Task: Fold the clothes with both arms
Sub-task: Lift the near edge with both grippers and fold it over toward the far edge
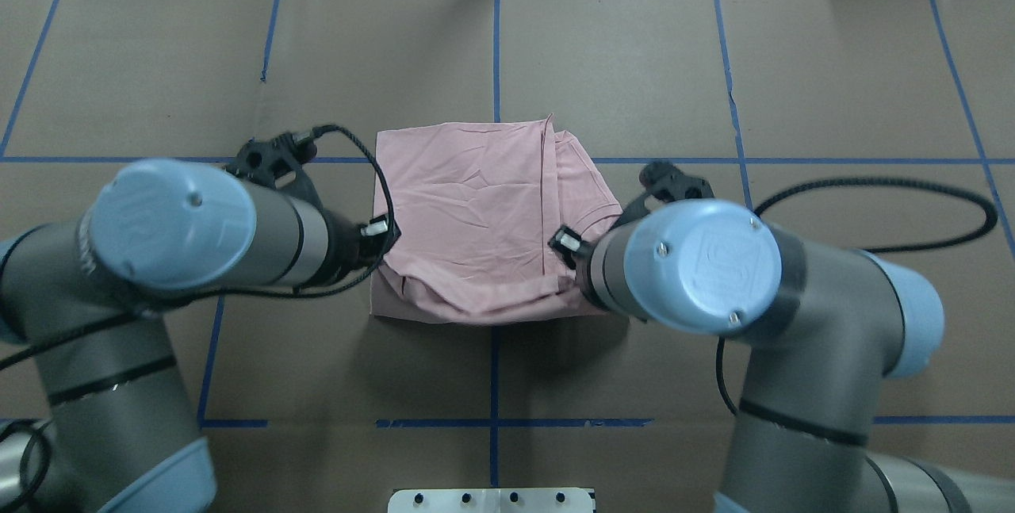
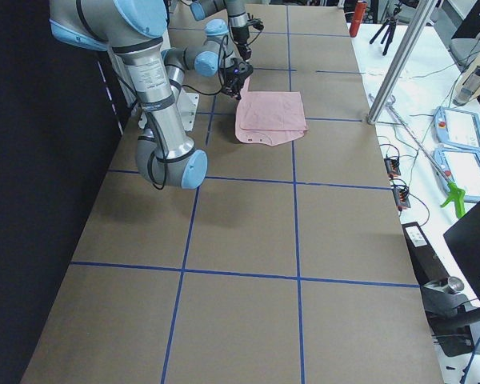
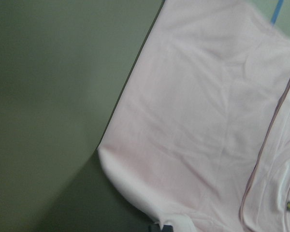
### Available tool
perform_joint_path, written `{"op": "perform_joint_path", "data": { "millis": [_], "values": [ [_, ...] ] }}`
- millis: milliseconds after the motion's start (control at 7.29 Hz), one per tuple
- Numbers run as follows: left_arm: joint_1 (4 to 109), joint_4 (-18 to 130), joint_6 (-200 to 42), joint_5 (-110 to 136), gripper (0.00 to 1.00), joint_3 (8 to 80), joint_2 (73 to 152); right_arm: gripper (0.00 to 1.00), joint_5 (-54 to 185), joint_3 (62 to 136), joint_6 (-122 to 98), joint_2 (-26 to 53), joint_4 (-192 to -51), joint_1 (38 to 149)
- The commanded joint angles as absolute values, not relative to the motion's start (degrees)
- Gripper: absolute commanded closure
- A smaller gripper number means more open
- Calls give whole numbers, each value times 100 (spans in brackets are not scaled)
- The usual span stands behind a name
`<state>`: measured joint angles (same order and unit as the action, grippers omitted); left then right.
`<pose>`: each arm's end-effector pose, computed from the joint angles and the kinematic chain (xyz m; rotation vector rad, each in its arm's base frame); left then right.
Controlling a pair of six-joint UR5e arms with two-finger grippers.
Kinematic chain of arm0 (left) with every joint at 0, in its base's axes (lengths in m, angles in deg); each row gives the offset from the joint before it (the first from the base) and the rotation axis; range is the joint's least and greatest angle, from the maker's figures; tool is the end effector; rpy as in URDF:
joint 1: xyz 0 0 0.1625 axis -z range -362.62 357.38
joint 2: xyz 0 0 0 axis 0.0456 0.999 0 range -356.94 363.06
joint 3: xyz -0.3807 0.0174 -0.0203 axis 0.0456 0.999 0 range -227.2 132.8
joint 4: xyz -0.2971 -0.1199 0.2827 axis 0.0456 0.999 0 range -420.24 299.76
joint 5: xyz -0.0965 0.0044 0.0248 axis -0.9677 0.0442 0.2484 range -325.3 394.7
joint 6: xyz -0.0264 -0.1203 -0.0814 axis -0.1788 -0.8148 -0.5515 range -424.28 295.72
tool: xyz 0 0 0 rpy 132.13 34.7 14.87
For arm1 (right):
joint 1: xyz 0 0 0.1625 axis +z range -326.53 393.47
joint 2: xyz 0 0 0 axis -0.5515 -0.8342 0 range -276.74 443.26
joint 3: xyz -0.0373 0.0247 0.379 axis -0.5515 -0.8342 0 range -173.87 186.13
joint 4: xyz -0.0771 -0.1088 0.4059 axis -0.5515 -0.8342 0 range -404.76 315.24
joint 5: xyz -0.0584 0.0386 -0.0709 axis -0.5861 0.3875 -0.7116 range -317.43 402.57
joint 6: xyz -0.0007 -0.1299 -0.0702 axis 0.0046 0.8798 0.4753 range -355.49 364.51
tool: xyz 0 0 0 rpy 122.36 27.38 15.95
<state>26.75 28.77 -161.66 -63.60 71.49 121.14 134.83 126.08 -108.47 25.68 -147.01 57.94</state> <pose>0.4497 -0.3815 0.1593 0.0552 0.9915 -0.5179 -0.4660 -0.3521 0.1432 -0.0262 -0.8980 0.7562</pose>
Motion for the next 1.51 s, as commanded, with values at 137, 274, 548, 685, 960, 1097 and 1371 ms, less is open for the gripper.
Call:
{"op": "perform_joint_path", "data": {
  "millis": [137,274,548,685,960,1097,1371],
  "values": [
    [3244,3815,-15472,-6295,100,5753,12442,100,14160,10735,-10439,2955,-13120,6895],
    [3254,3951,-15463,-5981,100,5391,12643,100,14223,10121,-10430,3322,-13003,6967],
    [3254,4048,-15333,-5864,100,4958,12874,100,14267,9756,-10403,3518,-12993,7020],
    [3280,4083,-15183,-5759,100,4913,12874,100,14276,9606,-10394,3597,-12993,7021],
    [3376,4380,-15164,-5723,100,4668,12874,100,14276,9352,-10412,3598,-12556,7091],
    [3412,4870,-15173,-5714,100,4206,12891,100,14285,9202,-10377,3598,-12492,7100],
    [3569,6257,-14625,-5286,68,2540,13293,69,14276,7744,-9975,3824,-11298,7291]
  ]
}}
